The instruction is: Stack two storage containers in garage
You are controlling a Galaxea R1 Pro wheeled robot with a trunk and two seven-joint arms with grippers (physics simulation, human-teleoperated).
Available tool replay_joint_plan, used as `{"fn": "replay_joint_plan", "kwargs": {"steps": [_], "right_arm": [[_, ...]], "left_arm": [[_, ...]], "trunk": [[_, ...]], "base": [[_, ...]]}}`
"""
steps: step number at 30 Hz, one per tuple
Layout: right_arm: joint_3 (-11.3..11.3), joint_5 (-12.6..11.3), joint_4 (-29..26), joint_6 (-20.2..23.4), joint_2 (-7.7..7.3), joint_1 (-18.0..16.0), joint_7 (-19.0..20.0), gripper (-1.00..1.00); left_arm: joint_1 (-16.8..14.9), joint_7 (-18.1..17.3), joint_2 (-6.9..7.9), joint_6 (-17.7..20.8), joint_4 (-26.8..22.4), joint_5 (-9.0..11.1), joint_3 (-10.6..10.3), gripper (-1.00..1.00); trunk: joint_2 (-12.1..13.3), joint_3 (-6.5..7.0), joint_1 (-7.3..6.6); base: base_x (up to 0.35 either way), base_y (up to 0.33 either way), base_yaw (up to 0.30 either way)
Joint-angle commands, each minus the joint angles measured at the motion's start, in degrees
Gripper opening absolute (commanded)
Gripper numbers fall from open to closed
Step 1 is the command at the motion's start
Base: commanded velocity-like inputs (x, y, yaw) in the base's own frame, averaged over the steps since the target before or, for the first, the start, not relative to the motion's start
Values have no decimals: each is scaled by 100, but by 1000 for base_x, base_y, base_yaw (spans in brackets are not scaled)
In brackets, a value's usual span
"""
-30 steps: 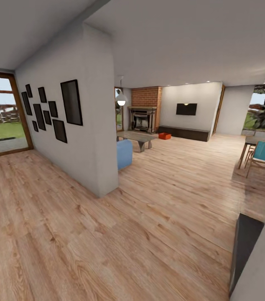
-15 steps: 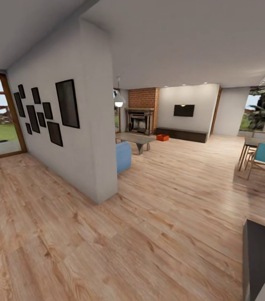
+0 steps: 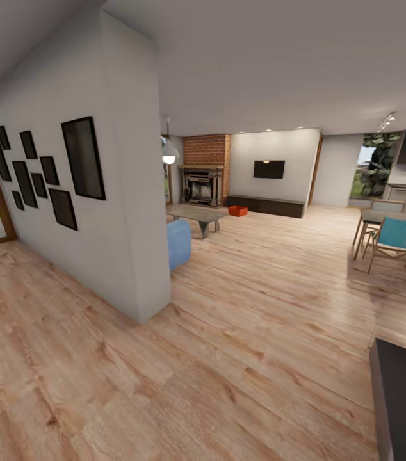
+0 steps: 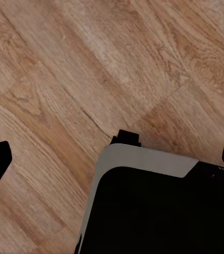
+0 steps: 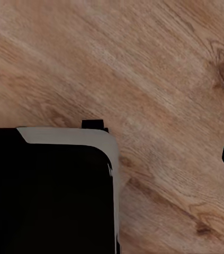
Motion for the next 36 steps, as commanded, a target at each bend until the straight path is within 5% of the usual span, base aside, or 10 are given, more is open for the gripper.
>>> {"fn": "replay_joint_plan", "kwargs": {"steps": [1,36], "right_arm": [[49,-37,17,-28,3,-8,-4,100],[56,-32,14,-23,3,-8,2,100]], "left_arm": [[-2,17,-1,-16,1,52,-49,100],[-2,17,-1,-13,1,45,-50,100]], "trunk": [[-4,-7,4],[-4,-7,4]], "base": [[317,120,-283],[318,105,-286]]}}
